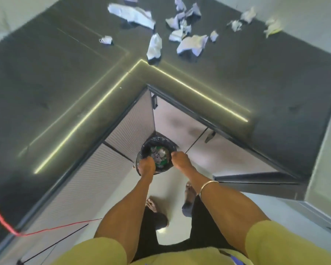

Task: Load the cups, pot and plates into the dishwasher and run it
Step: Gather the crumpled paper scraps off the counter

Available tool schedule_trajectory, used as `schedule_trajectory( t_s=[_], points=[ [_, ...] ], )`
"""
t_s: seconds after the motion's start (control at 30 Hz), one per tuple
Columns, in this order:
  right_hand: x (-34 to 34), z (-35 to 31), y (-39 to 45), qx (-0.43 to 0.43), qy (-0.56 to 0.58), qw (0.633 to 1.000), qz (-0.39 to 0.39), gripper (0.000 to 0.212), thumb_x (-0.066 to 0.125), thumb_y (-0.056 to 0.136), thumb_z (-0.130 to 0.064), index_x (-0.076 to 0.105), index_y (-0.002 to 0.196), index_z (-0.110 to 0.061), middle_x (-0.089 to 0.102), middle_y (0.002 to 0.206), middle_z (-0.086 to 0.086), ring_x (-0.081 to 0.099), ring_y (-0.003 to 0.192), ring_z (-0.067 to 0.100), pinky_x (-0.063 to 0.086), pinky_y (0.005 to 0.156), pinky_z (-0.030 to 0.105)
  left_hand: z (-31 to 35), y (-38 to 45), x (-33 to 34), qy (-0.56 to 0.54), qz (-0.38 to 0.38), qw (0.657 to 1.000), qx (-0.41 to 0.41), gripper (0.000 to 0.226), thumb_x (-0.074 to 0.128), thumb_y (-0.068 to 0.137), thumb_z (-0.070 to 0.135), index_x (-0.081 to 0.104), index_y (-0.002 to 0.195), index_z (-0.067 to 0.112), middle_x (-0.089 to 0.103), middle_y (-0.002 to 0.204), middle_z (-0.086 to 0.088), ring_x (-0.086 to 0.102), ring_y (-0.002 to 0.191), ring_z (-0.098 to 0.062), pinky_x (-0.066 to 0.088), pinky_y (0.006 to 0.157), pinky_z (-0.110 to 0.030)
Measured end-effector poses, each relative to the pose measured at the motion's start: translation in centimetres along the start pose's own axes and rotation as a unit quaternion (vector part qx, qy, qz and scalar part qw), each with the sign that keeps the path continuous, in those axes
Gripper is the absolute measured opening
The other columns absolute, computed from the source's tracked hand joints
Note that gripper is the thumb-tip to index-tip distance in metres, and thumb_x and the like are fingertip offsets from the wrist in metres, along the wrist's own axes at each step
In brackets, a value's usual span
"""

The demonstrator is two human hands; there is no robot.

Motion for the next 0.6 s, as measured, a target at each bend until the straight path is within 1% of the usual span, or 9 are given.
schedule_trajectory(
  t_s=[0.07,0.1,0.13,0.17,0.23,0.3,0.37,0.5,0.6],
  points=[
    [-1.6,-1.5,-2.7,-0.018,-0.021,1.0,-0.008,0.037,0.036,0.102,-0.02,0.059,0.125,-0.002,0.061,0.123,0.019,0.057,0.116,0.035,0.045,0.095,0.039,2.9,-2.3,-1.0,0.109,-0.043,0.988,0.098,0.036,0.04,0.102,0.017,0.059,0.122,-0.007,0.063,0.121,-0.025,0.059,0.111,-0.041,0.049,0.091,-0.044],
    [-2.3,-2.3,-3.8,-0.028,-0.042,0.999,-0.013,0.037,0.035,0.102,-0.018,0.058,0.126,-0.001,0.06,0.124,0.02,0.056,0.117,0.036,0.044,0.095,0.039,3.9,-3.5,-1.3,0.154,-0.059,0.976,0.144,0.037,0.038,0.103,0.017,0.057,0.124,-0.006,0.062,0.123,-0.025,0.058,0.114,-0.041,0.048,0.094,-0.044],
    [-2.9,-2.9,-4.7,-0.041,-0.069,0.997,-0.014,0.037,0.033,0.102,-0.014,0.056,0.128,0.0,0.059,0.127,0.02,0.056,0.118,0.037,0.044,0.096,0.039,4.4,-4.1,-1.5,0.191,-0.062,0.964,0.172,0.039,0.035,0.105,0.019,0.055,0.128,-0.006,0.06,0.126,-0.026,0.057,0.116,-0.041,0.047,0.097,-0.045],
    [-3.5,-3.4,-5.4,-0.049,-0.099,0.994,-0.015,0.038,0.032,0.101,-0.01,0.055,0.129,0.0,0.058,0.13,0.021,0.056,0.118,0.038,0.044,0.097,0.041,4.5,-4.6,-1.7,0.217,-0.065,0.956,0.185,0.041,0.033,0.105,0.02,0.052,0.131,-0.006,0.059,0.128,-0.026,0.056,0.118,-0.041,0.046,0.098,-0.046],
    [-4.8,-4.6,-6.8,-0.071,-0.143,0.987,-0.008,0.037,0.031,0.101,-0.008,0.054,0.129,0.001,0.058,0.129,0.022,0.058,0.117,0.04,0.047,0.099,0.044,4.8,-5.8,-2.4,0.242,-0.064,0.948,0.195,0.04,0.032,0.105,0.021,0.053,0.127,-0.005,0.06,0.126,-0.027,0.057,0.116,-0.041,0.045,0.097,-0.048],
    [-5.9,-5.4,-8.0,-0.084,-0.159,0.984,-0.005,0.038,0.031,0.103,-0.013,0.055,0.129,0.0,0.058,0.129,0.022,0.057,0.117,0.04,0.048,0.099,0.044,5.6,-7.0,-3.2,0.264,-0.055,0.937,0.222,0.039,0.032,0.104,0.022,0.054,0.121,-0.005,0.06,0.124,-0.027,0.057,0.113,-0.042,0.045,0.095,-0.049],
    [-6.7,-6.2,-8.8,-0.096,-0.178,0.979,0.003,0.039,0.03,0.103,-0.019,0.055,0.129,-0.002,0.057,0.131,0.02,0.056,0.118,0.038,0.049,0.098,0.043,6.4,-8.0,-3.7,0.295,-0.048,0.922,0.246,0.038,0.032,0.105,0.023,0.054,0.12,-0.004,0.059,0.124,-0.025,0.057,0.113,-0.042,0.045,0.095,-0.049],
    [-6.4,-6.1,-9.2,-0.113,-0.226,0.968,-0.001,0.04,0.034,0.103,-0.025,0.055,0.128,-0.004,0.059,0.129,0.018,0.058,0.114,0.036,0.049,0.091,0.04,7.3,-8.6,-4.1,0.305,-0.037,0.914,0.265,0.04,0.033,0.105,0.025,0.054,0.122,-0.004,0.059,0.125,-0.024,0.057,0.112,-0.04,0.045,0.096,-0.05],
    [-6.4,-5.8,-9.6,-0.118,-0.232,0.966,-0.001,0.039,0.038,0.102,-0.028,0.056,0.127,-0.004,0.062,0.125,0.016,0.061,0.11,0.034,0.051,0.09,0.039,7.9,-9.0,-4.1,0.305,-0.041,0.909,0.28,0.038,0.034,0.104,0.022,0.053,0.124,-0.004,0.058,0.126,-0.025,0.057,0.113,-0.04,0.046,0.098,-0.051]
  ],
)
Point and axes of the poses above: each hand's wrist, its own y-axis towards the middle knuckle, its own x-axis out of the palm, z = x × y, the point moved 10 cm from there along y, towards the middle knuckle
